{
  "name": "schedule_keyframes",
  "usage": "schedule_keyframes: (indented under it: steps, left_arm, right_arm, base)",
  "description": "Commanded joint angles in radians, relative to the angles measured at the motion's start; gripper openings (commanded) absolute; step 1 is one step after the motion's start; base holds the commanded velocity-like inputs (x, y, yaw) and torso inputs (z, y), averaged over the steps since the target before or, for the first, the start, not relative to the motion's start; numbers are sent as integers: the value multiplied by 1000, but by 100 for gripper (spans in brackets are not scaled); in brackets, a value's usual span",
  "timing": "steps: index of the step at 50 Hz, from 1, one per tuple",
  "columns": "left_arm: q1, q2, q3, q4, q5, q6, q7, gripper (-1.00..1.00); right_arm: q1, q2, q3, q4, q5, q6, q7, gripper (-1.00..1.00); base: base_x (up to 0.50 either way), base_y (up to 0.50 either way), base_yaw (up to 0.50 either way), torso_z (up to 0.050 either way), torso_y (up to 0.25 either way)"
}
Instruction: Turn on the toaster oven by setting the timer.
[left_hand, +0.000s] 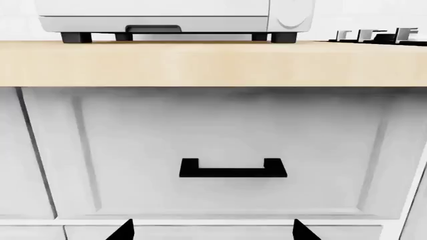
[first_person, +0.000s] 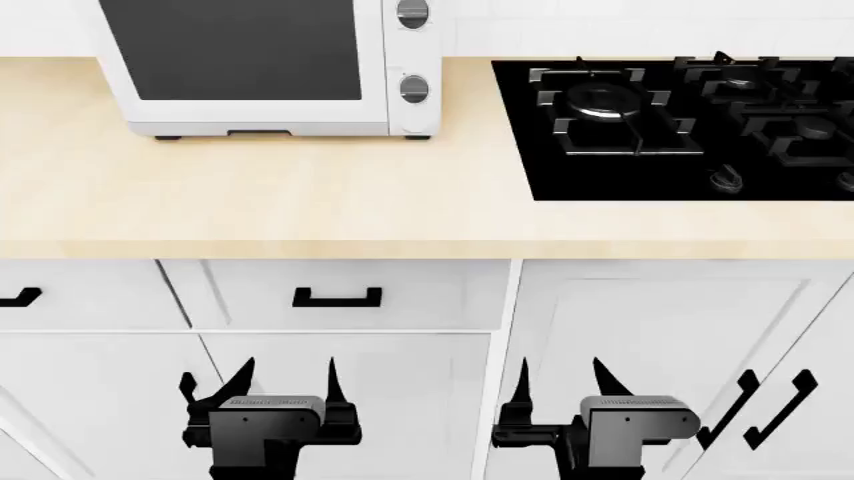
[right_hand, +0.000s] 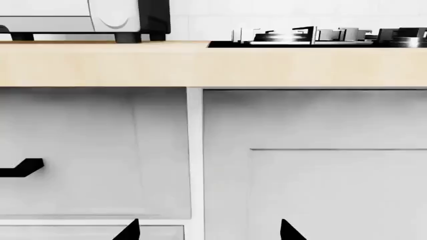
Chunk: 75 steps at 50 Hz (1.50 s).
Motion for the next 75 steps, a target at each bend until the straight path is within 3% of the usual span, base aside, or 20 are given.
schedule_keyframes:
  steps: [1,18,21,23,29,37,47,52,56,60,63,68,72,75]
  left_arm:
    - [5,-17,20,4,-15,2,-16,100]
    - [3,-60,67,19,-52,-11,-66,100]
    - [-5,-74,66,121,-66,-111,-71,100]
    - [-13,-91,56,232,-90,-236,-70,100]
    - [-98,-141,34,540,-202,-617,-58,100]
    - [-262,-193,14,776,-252,-897,-88,100]
    - [-459,-190,-103,960,-381,-1224,-109,100]
    - [-590,-157,-230,1045,-495,-1453,-103,100]
    - [-685,-163,-359,1028,-707,-1569,-220,100]
    - [-745,-231,-404,952,-1014,-1569,-471,100]
    - [-807,-278,-415,881,-1215,-1566,-660,100]
    - [-864,-348,-388,792,-1366,-1559,-846,100]
    - [-927,-396,-351,747,-1407,-1549,-929,100]
    - [-901,-401,-325,727,-1361,-1517,-904,100]
  right_arm:
    - [4,15,-20,1,18,23,18,100]
    - [16,57,-61,-28,56,85,81,100]
    - [28,74,-67,-131,53,231,91,100]
    - [50,93,-58,-277,93,411,78,100]
    - [113,145,-28,-548,193,744,44,100]
    - [244,183,32,-734,257,1011,57,100]
    - [408,199,122,-844,341,1229,49,100]
    - [495,209,159,-894,375,1351,51,100]
    - [583,206,199,-914,404,1459,49,100]
    - [664,201,234,-928,441,1564,45,100]
    - [715,255,265,-859,682,1570,222,100]
    - [815,348,293,-689,1221,1568,659,100]
    - [874,365,276,-584,1390,1561,820,100]
    - [899,371,253,-533,1453,1549,885,100]
  base:
    - [0,0,0,0,0]
    - [0,0,0,0,0]
    - [0,0,0,0,0]
    - [0,0,0,0,0]
    - [0,0,0,0,0]
    - [0,0,0,0,0]
    - [0,0,0,0,0]
    - [0,0,0,0,0]
    - [0,0,0,0,0]
    - [0,0,0,0,0]
    - [0,0,0,0,0]
    - [0,0,0,0,0]
    - [0,0,0,0,0]
    - [0,0,0,0,0]
